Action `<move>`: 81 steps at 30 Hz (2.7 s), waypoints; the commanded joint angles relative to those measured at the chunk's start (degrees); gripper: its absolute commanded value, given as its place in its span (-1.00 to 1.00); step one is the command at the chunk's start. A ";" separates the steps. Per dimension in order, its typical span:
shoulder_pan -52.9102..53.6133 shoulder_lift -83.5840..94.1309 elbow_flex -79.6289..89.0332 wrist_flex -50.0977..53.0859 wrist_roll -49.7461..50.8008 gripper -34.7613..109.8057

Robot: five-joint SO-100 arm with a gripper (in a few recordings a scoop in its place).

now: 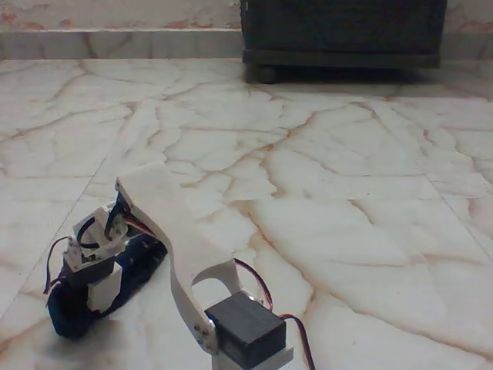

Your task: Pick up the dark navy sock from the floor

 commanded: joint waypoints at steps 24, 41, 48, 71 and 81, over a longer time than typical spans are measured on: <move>24.70 53.09 47.81 -10.46 -43.95 -0.52; 42.19 87.19 81.91 -25.31 -65.04 -0.52; 43.95 99.32 94.66 -35.86 -69.08 -0.52; 46.76 108.02 110.65 -64.69 -72.77 -0.52; 49.22 107.93 110.65 -70.40 -73.83 -0.52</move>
